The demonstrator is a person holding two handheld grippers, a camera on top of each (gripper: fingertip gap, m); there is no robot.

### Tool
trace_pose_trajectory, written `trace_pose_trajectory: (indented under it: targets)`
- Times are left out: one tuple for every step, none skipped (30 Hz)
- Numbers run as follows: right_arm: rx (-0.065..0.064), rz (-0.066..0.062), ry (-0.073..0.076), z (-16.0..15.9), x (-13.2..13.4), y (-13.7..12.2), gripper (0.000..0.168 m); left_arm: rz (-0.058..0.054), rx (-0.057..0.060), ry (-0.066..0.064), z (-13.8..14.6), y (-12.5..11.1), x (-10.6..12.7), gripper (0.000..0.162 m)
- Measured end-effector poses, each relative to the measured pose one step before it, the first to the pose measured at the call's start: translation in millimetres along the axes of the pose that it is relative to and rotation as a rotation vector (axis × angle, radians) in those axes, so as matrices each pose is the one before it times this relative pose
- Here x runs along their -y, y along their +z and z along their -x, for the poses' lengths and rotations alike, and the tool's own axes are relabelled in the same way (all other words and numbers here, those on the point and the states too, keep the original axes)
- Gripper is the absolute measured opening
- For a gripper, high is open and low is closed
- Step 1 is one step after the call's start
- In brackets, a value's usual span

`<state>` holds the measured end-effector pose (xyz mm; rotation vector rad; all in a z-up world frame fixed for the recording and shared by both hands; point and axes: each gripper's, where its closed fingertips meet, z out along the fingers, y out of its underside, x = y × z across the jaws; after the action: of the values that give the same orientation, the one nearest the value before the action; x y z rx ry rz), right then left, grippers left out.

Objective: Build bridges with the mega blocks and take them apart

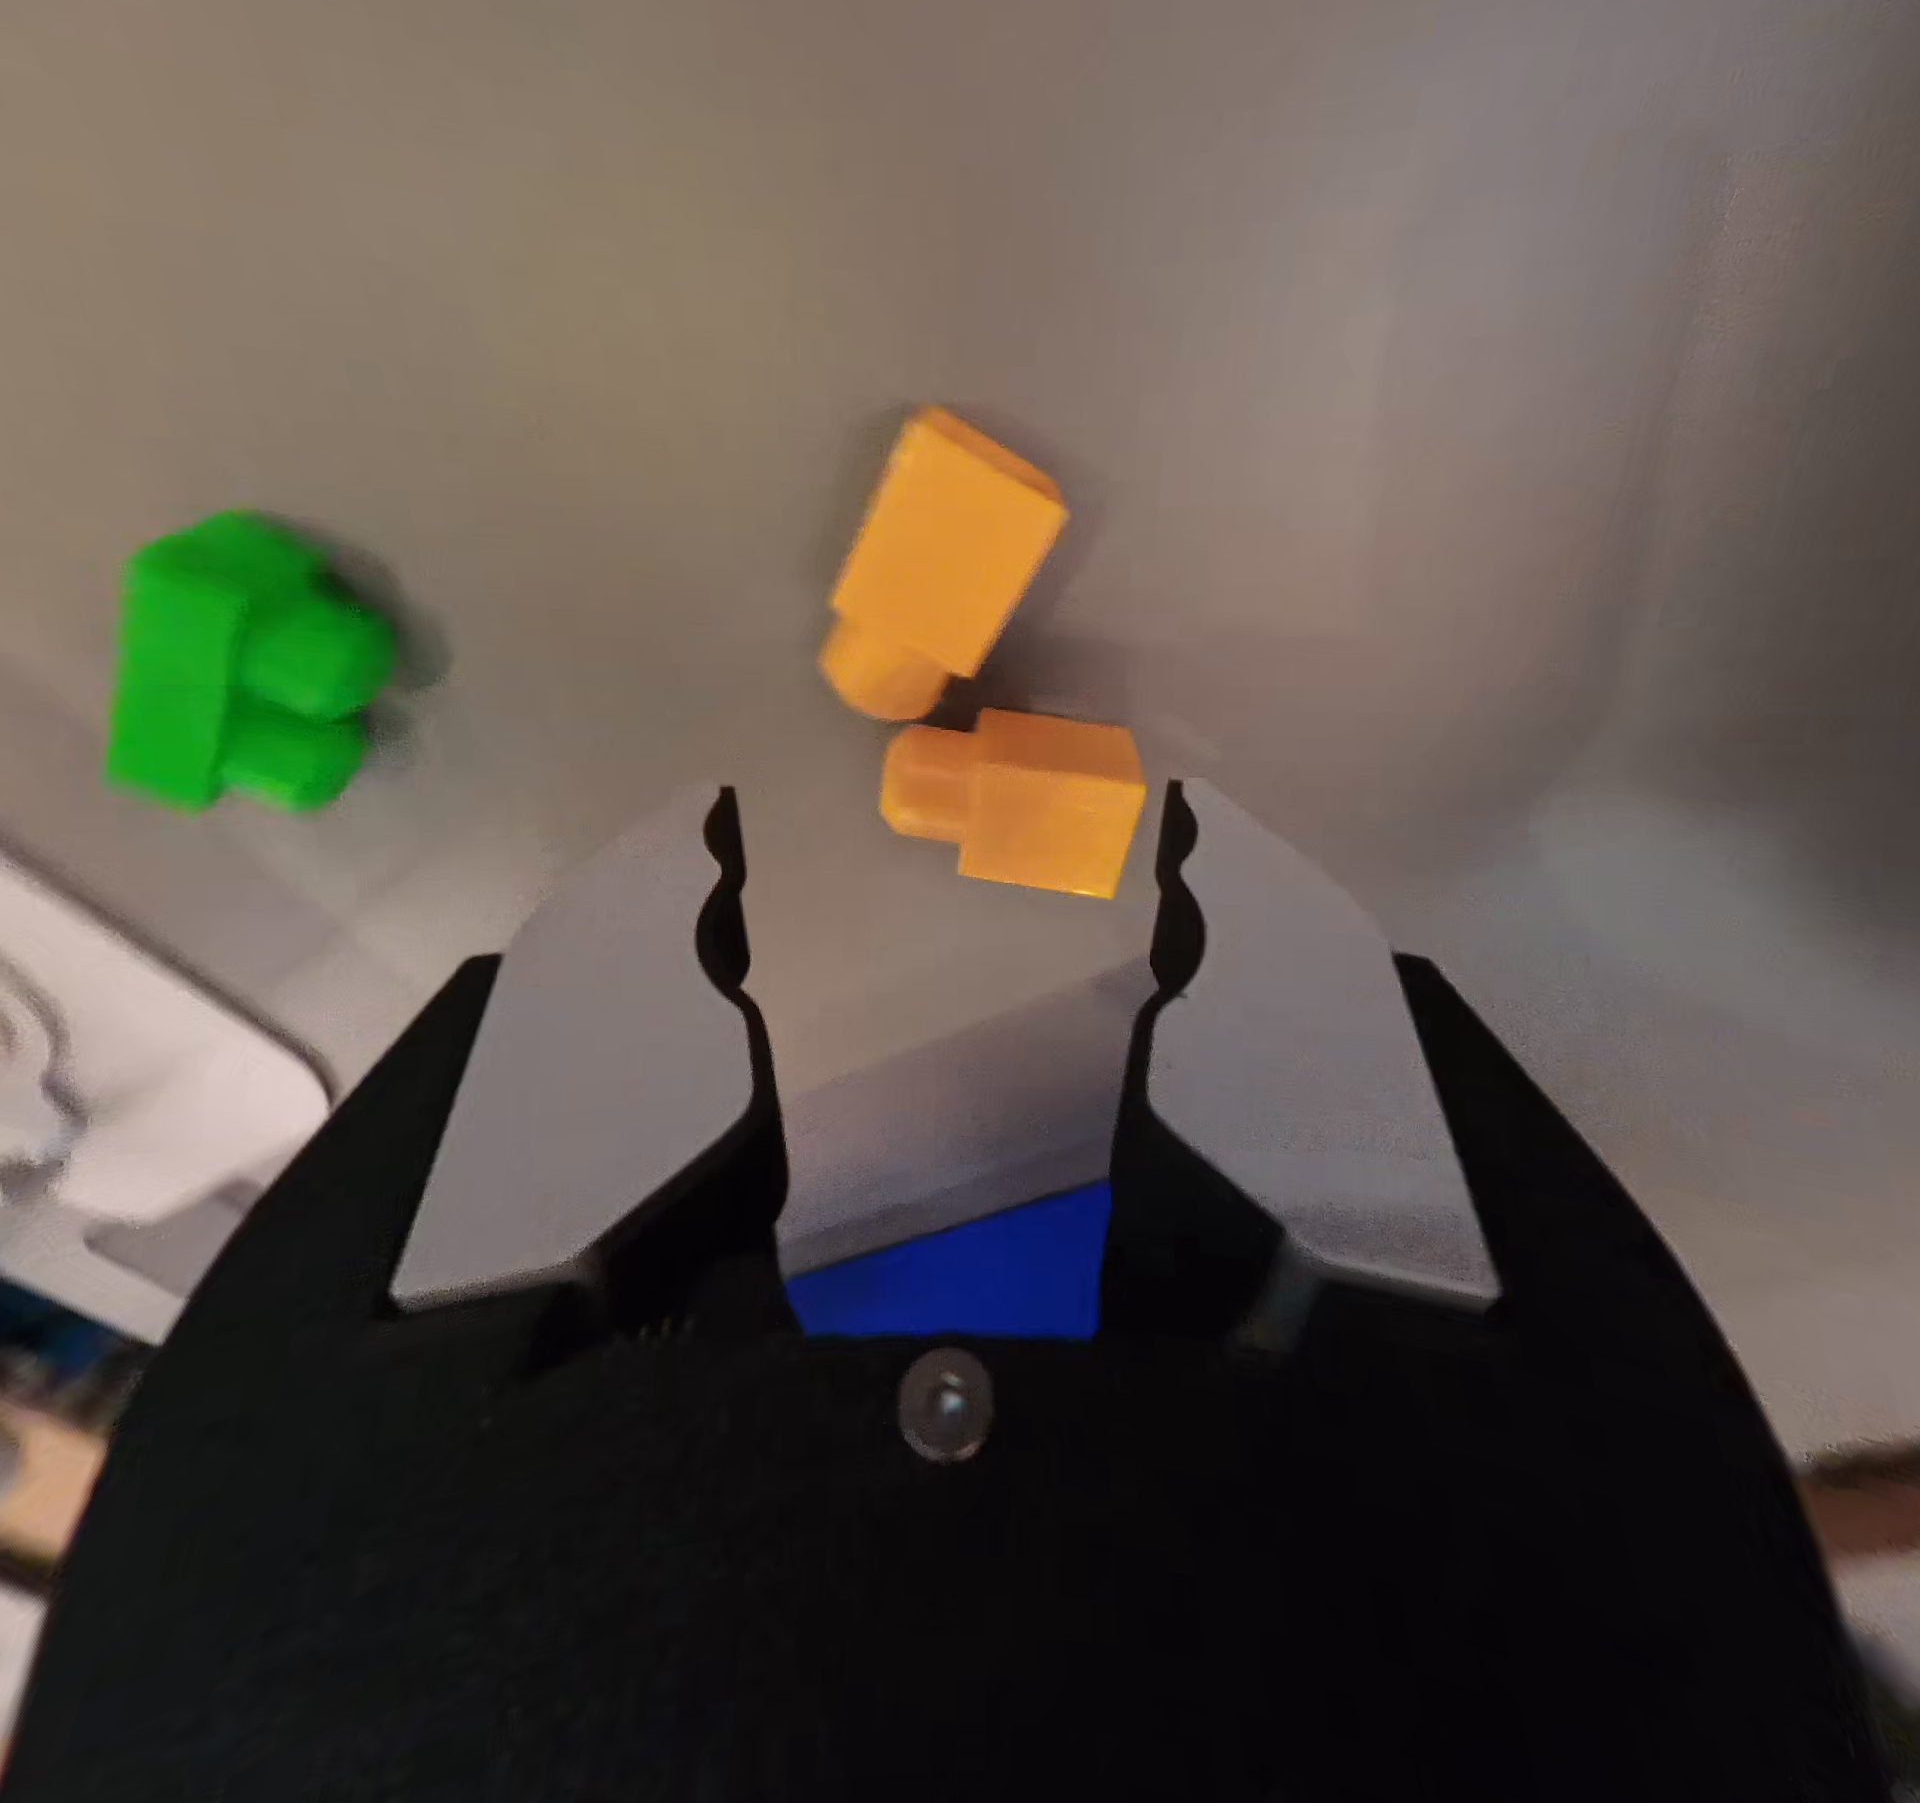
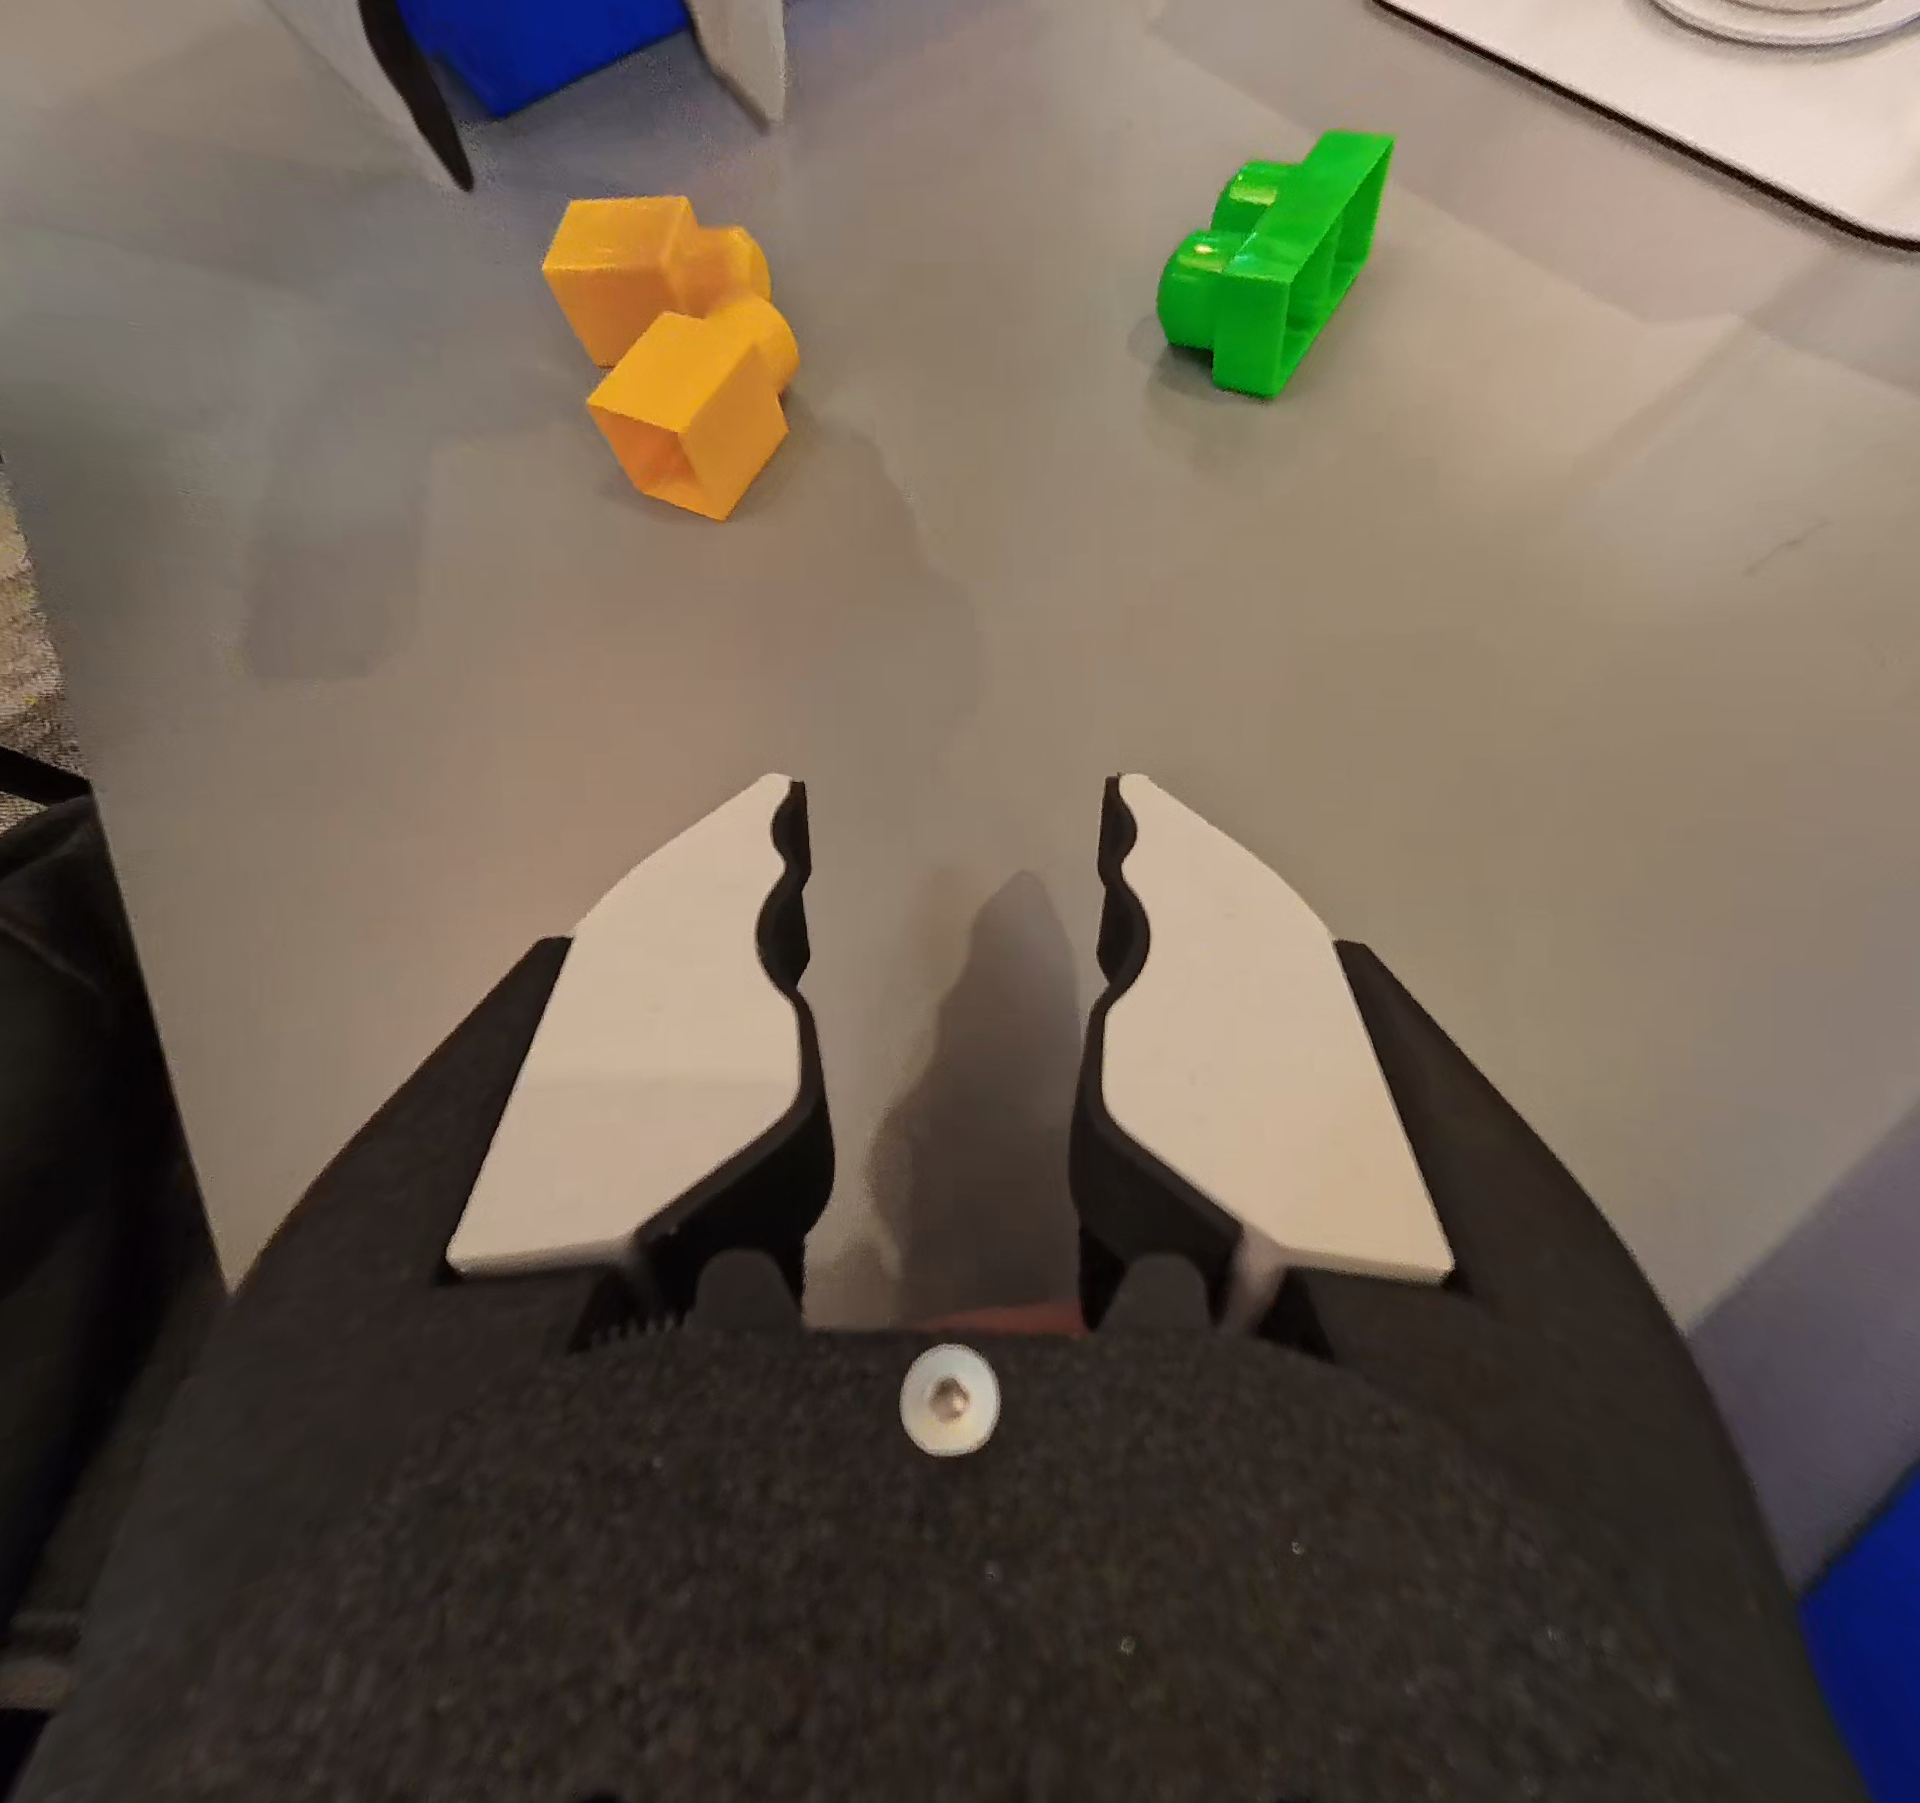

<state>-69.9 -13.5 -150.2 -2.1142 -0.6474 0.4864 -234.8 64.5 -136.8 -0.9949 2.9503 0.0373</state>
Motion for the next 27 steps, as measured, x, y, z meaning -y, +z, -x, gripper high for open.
trace_pose_trajectory:
  targets:
    - [0.0009,-0.0042,0.0009,0.58,1.57,-0.97,0.054,-0.0570,0.0387,-0.0946,4.30,-10.18,2.98,0.078]
    - [-0.0024,-0.0033,0.0056,-0.12,1.69,-0.99,0.054,-0.0823,0.0330,-0.0964,2.79,-10.45,7.12,0.085]
    - [-0.0036,-0.0095,0.0081,-0.46,2.70,-1.05,0.054,-0.1039,0.0392,-0.0982,3.11,-10.52,10.35,0.088]
    - [0.0018,-0.0109,0.0067,0.24,2.93,-0.88,0.054,-0.1196,0.0715,-0.1097,7.38,-10.01,11.53,0.086]
    - [-0.0014,-0.0052,0.0050,0.18,2.27,-0.88,0.055,-0.1115,0.0647,-0.1202,5.87,-7.95,9.29,0.088]
    - [-0.0023,-0.0107,-0.0005,0.33,2.72,-0.76,0.055,-0.0801,0.0463,-0.1197,2.20,-5.34,3.77,0.094]
    - [0.0033,-0.0046,0.0008,1.09,1.86,-0.54,0.055,-0.0534,0.0616,-0.1201,2.98,-2.68,-1.92,0.095]
    - [0.0027,-0.0043,0.0017,0.92,1.68,-0.45,0.055,-0.0442,0.0551,-0.1151,0.13,0.01,-5.06,0.106]
    - [0.0043,-0.0080,0.0000,0.99,1.63,-0.10,0.055,-0.0384,0.0204,-0.0923,-6.84,1.82,-7.83,0.116]
    - [0.0063,-0.0007,0.0045,0.92,0.74,0.28,0.055,-0.0344,0.0433,-0.0794,-4.36,2.92,-10.09,0.116]
    - [0.0067,0.0007,0.0063,1.09,0.46,0.41,0.055,-0.0196,0.0857,-0.0650,1.54,4.14,-13.05,0.119]
    - [0.0052,-0.0019,0.0024,1.17,0.71,0.40,0.055,0.0067,0.1041,-0.0456,4.19,4.85,-16.11,0.122]
    - [0.0032,0.0000,-0.0038,1.28,0.47,0.54,0.055,0.0241,0.1214,-0.0431,7.71,4.83,-16.05,0.123]
    - [-0.0015,0.0042,-0.0044,0.79,0.30,0.91,0.055,0.0289,0.1123,-0.0585,8.06,4.23,-13.37,0.128]
    - [0.0023,0.0045,-0.0028,1.41,0.32,1.17,0.055,0.0148,0.0531,-0.0849,1.54,2.83,-7.97,0.132]
    - [0.0030,0.0022,-0.0025,1.86,0.90,1.29,0.055,-0.0008,-0.0099,-0.0874,-5.89,1.06,-3.69,0.133]
    - [0.0000,0.0028,-0.0031,1.42,0.82,1.43,0.055,-0.0027,-0.0035,-0.0639,-5.03,0.49,-2.25,0.134]
    - [0.0021,0.0052,-0.0046,1.98,0.66,1.20,0.055,0.0019,0.0385,-0.0219,0.02,1.24,-2.18,0.137]
    - [0.0045,0.0011,-0.0084,2.42,1.16,0.96,0.054,0.0095,0.0620,0.0168,3.44,2.30,-1.82,0.141]
    - [0.0018,0.0001,-0.0061,1.70,0.93,0.67,0.054,0.0045,0.0542,0.0041,4.75,1.84,0.09,0.144]
    - [0.0029,-0.0005,-0.0033,1.54,0.62,0.52,0.054,-0.0114,0.0147,-0.0267,1.59,1.03,2.36,0.140]
    - [0.0056,0.0003,-0.0008,1.43,0.15,0.27,0.054,-0.0114,-0.0143,-0.0258,-1.98,1.70,2.22,0.139]
    - [0.0053,0.0009,-0.0011,1.13,0.00,0.06,0.054,-0.0016,-0.0227,-0.0118,-2.98,3.25,1.23,0.141]
    - [-0.0007,-0.0016,-0.0019,0.07,0.27,-0.29,0.054,0.0023,-0.0324,-0.0120,-4.09,3.77,1.12,0.142]
    - [-0.0010,-0.0007,-0.0011,-0.42,0.19,-0.41,0.054,0.0066,-0.0351,-0.0188,-4.48,3.76,0.95,0.143]
    - [0.0023,-0.0008,0.0017,-0.31,0.09,-0.35,0.054,0.0122,-0.0225,-0.0185,-3.00,3.17,0.90,0.145]
    - [0.0022,-0.0022,0.0046,-0.55,0.27,-0.37,0.054,0.0102,-0.0061,-0.0139,-1.53,2.05,1.02,0.145]
